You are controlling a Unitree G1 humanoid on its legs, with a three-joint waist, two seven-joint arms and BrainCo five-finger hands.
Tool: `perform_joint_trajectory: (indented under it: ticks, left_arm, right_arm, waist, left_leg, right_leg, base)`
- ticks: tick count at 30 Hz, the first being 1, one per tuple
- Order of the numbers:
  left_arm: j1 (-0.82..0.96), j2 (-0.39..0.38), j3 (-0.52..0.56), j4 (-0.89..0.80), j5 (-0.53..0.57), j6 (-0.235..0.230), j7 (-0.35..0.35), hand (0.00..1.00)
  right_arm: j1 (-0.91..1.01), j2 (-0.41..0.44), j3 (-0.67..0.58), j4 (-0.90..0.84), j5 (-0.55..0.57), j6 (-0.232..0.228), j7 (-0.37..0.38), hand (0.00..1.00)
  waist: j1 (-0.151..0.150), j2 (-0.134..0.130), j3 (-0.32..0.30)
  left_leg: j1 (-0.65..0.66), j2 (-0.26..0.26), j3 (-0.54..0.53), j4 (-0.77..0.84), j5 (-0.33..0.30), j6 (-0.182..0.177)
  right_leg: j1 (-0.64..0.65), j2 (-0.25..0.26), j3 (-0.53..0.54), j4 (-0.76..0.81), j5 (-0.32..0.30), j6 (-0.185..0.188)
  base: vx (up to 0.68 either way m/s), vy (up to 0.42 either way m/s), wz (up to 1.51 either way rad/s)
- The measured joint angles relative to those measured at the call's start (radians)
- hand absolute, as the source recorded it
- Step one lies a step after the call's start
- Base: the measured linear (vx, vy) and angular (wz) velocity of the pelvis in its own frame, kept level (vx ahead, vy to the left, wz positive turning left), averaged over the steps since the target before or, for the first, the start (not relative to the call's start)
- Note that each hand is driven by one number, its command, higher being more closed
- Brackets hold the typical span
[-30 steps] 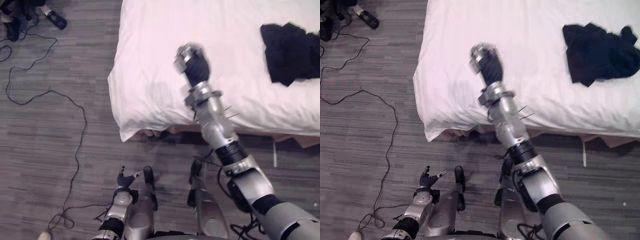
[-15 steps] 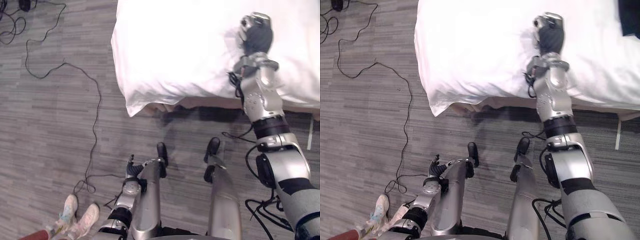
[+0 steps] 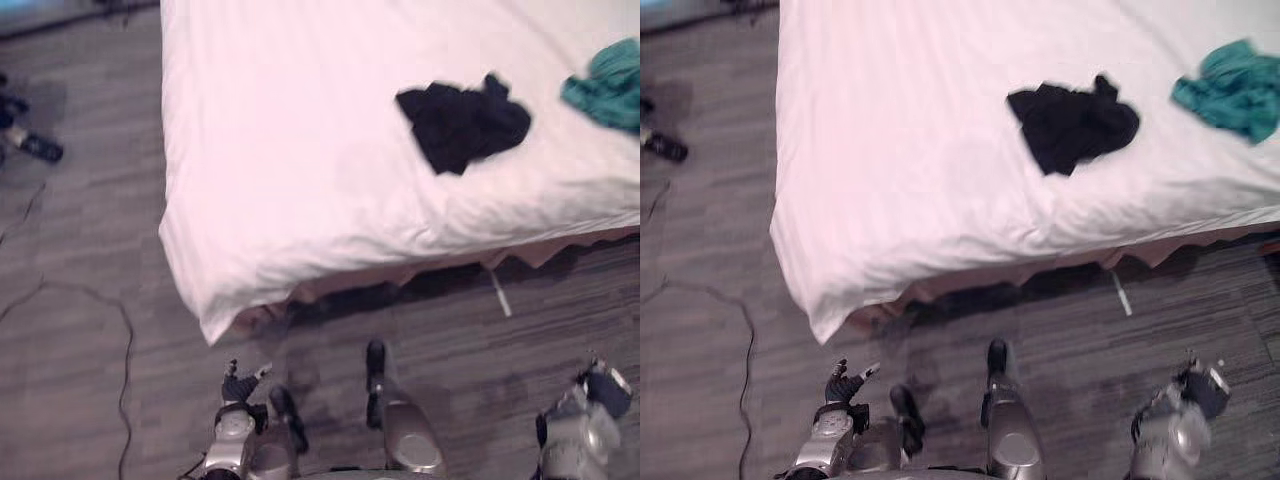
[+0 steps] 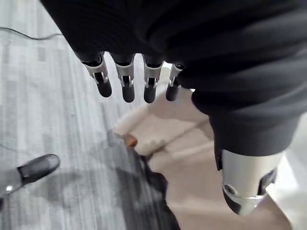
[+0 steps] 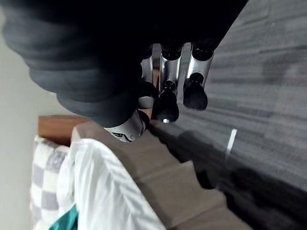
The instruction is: Tidy the bed and pick cloth on bed and put in laundry
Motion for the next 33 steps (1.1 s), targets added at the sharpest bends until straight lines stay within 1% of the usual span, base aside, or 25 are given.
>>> perform_joint_trajectory:
  ticks: [3, 5, 7, 8, 9, 11, 12, 14, 15, 16, 17, 18, 19, 20, 22, 24, 25, 26, 27, 28, 29, 30, 31, 32, 33]
  left_arm:
    - [-0.026, 0.004, -0.019, 0.061, 0.046, 0.019, -0.044, 0.0]
    - [-0.04, 0.007, -0.038, 0.096, 0.085, 0.023, -0.067, 0.0]
    - [-0.031, 0.01, -0.055, 0.117, 0.111, 0.033, -0.076, 0.0]
    - [-0.031, 0.011, -0.058, 0.135, 0.12, 0.036, -0.084, 0.0]
    - [-0.031, 0.033, -0.058, 0.145, 0.145, 0.037, -0.092, 0.0]
    - [-0.039, 0.059, -0.058, 0.157, 0.158, 0.037, -0.097, 0.0]
    - [-0.058, 0.072, -0.055, 0.18, 0.181, 0.037, -0.112, 0.0]
    - [-0.071, 0.064, -0.047, 0.201, 0.202, 0.035, -0.114, 0.0]
    - [-0.063, 0.05, -0.039, 0.198, 0.213, 0.026, -0.113, 0.0]
    - [-0.057, 0.051, -0.038, 0.2, 0.213, 0.018, -0.111, 0.0]
    - [-0.057, 0.043, -0.037, 0.199, 0.212, 0.014, -0.111, 0.0]
    - [-0.056, 0.03, -0.028, 0.199, 0.201, 0.009, -0.107, 0.0]
    - [-0.047, 0.02, -0.021, 0.199, 0.183, 0.013, -0.105, 0.0]
    - [-0.035, 0.015, -0.014, 0.192, 0.167, 0.011, -0.098, 0.0]
    - [-0.01, 0.0, -0.005, 0.171, 0.125, 0.005, -0.07, 0.0]
    - [-0.017, -0.001, -0.004, 0.168, 0.12, -0.01, -0.062, 0.0]
    - [-0.016, -0.003, -0.004, 0.168, 0.121, -0.012, -0.061, 0.0]
    - [-0.011, -0.01, -0.005, 0.17, 0.121, -0.014, -0.061, 0.0]
    - [0.006, -0.01, -0.007, 0.172, 0.121, -0.015, -0.064, 0.0]
    - [0.004, -0.007, -0.008, 0.173, 0.121, -0.015, -0.064, 0.0]
    - [-0.006, 0.001, -0.013, 0.171, 0.121, -0.025, -0.064, 0.0]
    - [-0.002, 0.008, -0.024, 0.169, 0.121, -0.032, -0.065, 0.0]
    - [-0.016, 0.022, -0.043, 0.177, 0.121, -0.033, -0.064, 0.0]
    - [-0.017, 0.03, -0.053, 0.185, 0.121, -0.027, -0.065, 0.0]
    - [0.006, 0.042, -0.064, 0.189, 0.119, -0.021, -0.065, 0.0]
  right_arm:
    - [0.019, 0.058, 0.0, 0.092, -0.068, 0.05, 0.043, 0.0]
    - [0.019, 0.084, 0.022, 0.147, -0.121, 0.072, 0.063, 0.0]
    - [0.002, 0.088, 0.044, 0.197, -0.172, 0.095, 0.066, 0.0]
    - [-0.005, 0.088, 0.068, 0.212, -0.196, 0.096, 0.066, 0.0]
    - [-0.019, 0.096, 0.097, 0.246, -0.237, 0.099, 0.07, 0.0]
    - [-0.033, 0.103, 0.122, 0.284, -0.272, 0.102, 0.082, 0.0]
    - [-0.035, 0.111, 0.125, 0.297, -0.304, 0.107, 0.09, 0.0]
    - [-0.013, 0.111, 0.155, 0.311, -0.316, 0.113, 0.089, 0.0]
    - [0.008, 0.106, 0.213, 0.312, -0.336, 0.111, 0.096, 0.0]
    - [0.008, 0.093, 0.261, 0.315, -0.35, 0.111, 0.105, 0.0]
    - [0.002, 0.086, 0.283, 0.319, -0.358, 0.11, 0.105, 0.0]
    - [-0.019, 0.078, 0.323, 0.349, -0.382, 0.113, 0.106, 0.0]
    - [-0.021, 0.074, 0.346, 0.379, -0.39, 0.114, 0.106, 0.0]
    - [-0.022, 0.073, 0.356, 0.397, -0.397, 0.115, 0.106, 0.0]
    - [-0.019, 0.072, 0.359, 0.412, -0.422, 0.119, 0.105, 0.0]
    - [-0.012, 0.057, 0.358, 0.412, -0.429, 0.121, 0.104, 0.0]
    - [-0.008, 0.054, 0.358, 0.412, -0.432, 0.12, 0.104, 0.0]
    - [0.006, 0.046, 0.352, 0.411, -0.433, 0.121, 0.104, 0.0]
    - [0.014, 0.042, 0.361, 0.411, -0.441, 0.124, 0.102, 0.0]
    - [0.024, 0.048, 0.363, 0.409, -0.446, 0.124, 0.103, 0.0]
    - [0.043, 0.071, 0.364, 0.42, -0.465, 0.125, 0.103, 0.0]
    - [0.048, 0.079, 0.36, 0.439, -0.476, 0.128, 0.103, 0.0]
    - [0.037, 0.088, 0.363, 0.444, -0.493, 0.134, 0.105, 0.0]
    - [0.031, 0.088, 0.362, 0.443, -0.5, 0.134, 0.107, 0.0]
    - [0.02, 0.09, 0.361, 0.441, -0.499, 0.13, 0.103, 0.0]
  waist:
    - [-0.034, 0.0, -0.034]
    - [-0.032, 0.005, -0.04]
    - [-0.033, 0.029, -0.045]
    - [-0.035, 0.053, -0.049]
    - [-0.033, 0.054, -0.058]
    - [-0.032, 0.044, -0.07]
    - [-0.047, 0.044, -0.07]
    - [-0.061, 0.039, -0.072]
    - [-0.04, 0.038, -0.075]
    - [-0.028, 0.035, -0.073]
    - [-0.02, 0.038, -0.074]
    - [-0.014, 0.035, -0.069]
    - [0.005, 0.03, -0.066]
    - [0.015, 0.027, -0.064]
    - [0.046, 0.02, -0.06]
    - [0.053, 0.041, -0.067]
    - [0.054, 0.049, -0.07]
    - [0.067, 0.072, -0.076]
    - [0.082, 0.07, -0.093]
    - [0.079, 0.054, -0.099]
    - [0.078, 0.016, -0.102]
    - [0.081, -0.019, -0.101]
    - [0.082, -0.034, -0.082]
    - [0.077, -0.036, -0.078]
    - [0.047, -0.036, -0.073]
  left_leg:
    - [0.06, -0.003, 0.04, -0.01, -0.01, -0.002]
    - [0.094, -0.001, 0.113, -0.005, -0.029, -0.007]
    - [0.124, 0.01, 0.21, -0.008, -0.043, -0.017]
    - [0.128, 0.038, 0.277, -0.008, -0.049, -0.019]
    - [0.166, 0.044, 0.388, -0.015, -0.053, -0.027]
    - [0.19, 0.037, 0.501, -0.004, -0.057, -0.039]
    - [0.218, 0.042, 0.578, 0.031, -0.053, -0.045]
    - [0.252, 0.116, 0.611, 0.222, -0.046, -0.06]
    - [0.237, 0.235, 0.538, 0.525, 0.009, 0.014]
    - [0.168, 0.278, 0.38, 0.721, -0.031, 0.082]
    - [0.109, 0.269, 0.273, 0.804, -0.075, 0.088]
    - [-0.004, 0.213, 0.069, 0.886, -0.145, 0.074]
    - [-0.056, 0.168, -0.047, 0.865, -0.176, 0.074]
    - [-0.081, 0.142, -0.102, 0.836, -0.185, 0.076]
    - [-0.164, 0.057, -0.272, 0.565, -0.182, 0.069]
    - [-0.222, 0.027, -0.332, 0.302, -0.146, 0.023]
    - [-0.23, 0.027, -0.331, 0.259, -0.135, 0.007]
    - [-0.238, 0.03, -0.336, 0.222, -0.062, 0.012]
    - [-0.221, 0.018, -0.334, 0.247, -0.025, 0.049]
    - [-0.217, 0.005, -0.328, 0.249, -0.032, 0.058]
    - [-0.205, -0.039, -0.327, 0.249, -0.08, 0.096]
    - [-0.167, -0.075, -0.326, 0.209, -0.094, 0.098]
    - [-0.118, -0.102, -0.327, 0.177, -0.101, 0.104]
    - [-0.094, -0.11, -0.332, 0.163, -0.104, 0.109]
    - [-0.019, -0.117, -0.352, 0.136, -0.12, 0.128]
  right_leg:
    - [0.027, 0.006, 0.03, 0.009, -0.007, 0.0]
    - [0.019, 0.013, 0.059, 0.013, -0.011, -0.003]
    - [0.0, -0.013, -0.121, 0.031, -0.099, -0.079]
    - [-0.001, -0.043, -0.306, 0.069, -0.127, -0.107]
    - [-0.01, -0.105, -0.61, 0.151, -0.174, -0.153]
    - [-0.01, -0.144, -0.758, 0.199, -0.138, -0.165]
    - [-0.033, -0.126, -0.721, 0.21, -0.137, -0.157]
    - [-0.029, -0.075, -0.618, 0.218, -0.163, -0.157]
    - [-0.003, -0.015, -0.5, 0.196, -0.181, -0.173]
    - [0.007, 0.022, -0.399, 0.173, -0.189, -0.184]
    - [0.009, 0.036, -0.351, 0.167, -0.19, -0.186]
    - [0.039, 0.07, -0.253, 0.14, -0.19, -0.187]
    - [0.081, 0.092, -0.182, 0.12, -0.193, -0.179]
    - [0.103, 0.101, -0.137, 0.115, -0.195, -0.17]
    - [0.149, 0.111, -0.016, 0.09, -0.198, -0.139]
    - [0.168, 0.115, 0.039, 0.051, -0.192, -0.111]
    - [0.176, 0.121, 0.052, 0.039, -0.188, -0.104]
    - [0.206, 0.139, 0.088, 0.015, -0.188, -0.085]
    - [0.244, 0.137, 0.127, 0.001, -0.191, -0.052]
    - [0.249, 0.123, 0.129, 0.002, -0.202, -0.037]
    - [0.242, 0.07, 0.123, 0.05, -0.262, -0.018]
    - [0.197, 0.025, 0.098, 0.212, -0.328, 0.04]
    - [0.11, -0.007, 0.087, 0.444, -0.349, 0.059]
    - [0.066, -0.023, 0.071, 0.557, -0.326, 0.066]
    - [-0.031, -0.064, 0.021, 0.807, -0.262, 0.064]
  base:
    - [0.11, 0.067, -0.19]
    - [0.02, 0.044, -0.87]
    - [-0.05, 0.08, -1.34]
    - [0.03, 0.123, -2.1]
    - [0.08, 0.112, -2.28]
    - [0.15, 0.012, -2.32]
    - [0.23, -0.125, -2.24]
    - [0.29, -0.211, -2.14]
    - [0.3, -0.201, -2.71]
    - [0.27, -0.136, -2.82]
    - [0.23, -0.045, -2.72]
    - [0.25, 0.018, -2.53]
    - [0.31, 0.062, -2.38]
    - [0.27, 0.099, -2.22]
    - [0.26, 0.176, -1.91]
    - [0.24, 0.2, -1.33]
    - [0.26, 0.248, -1.34]
    - [0.34, 0.28, -1.23]
    - [0.38, 0.287, -1.04]
    - [0.4, 0.291, -0.38]
    - [0.37, 0.262, 0.29]
    - [0.43, 0.287, 0.33]
    - [0.35, 0.22, 0.26]
    - [0.36, 0.212, 0.44]
    - [0.39, 0.189, 0.57]
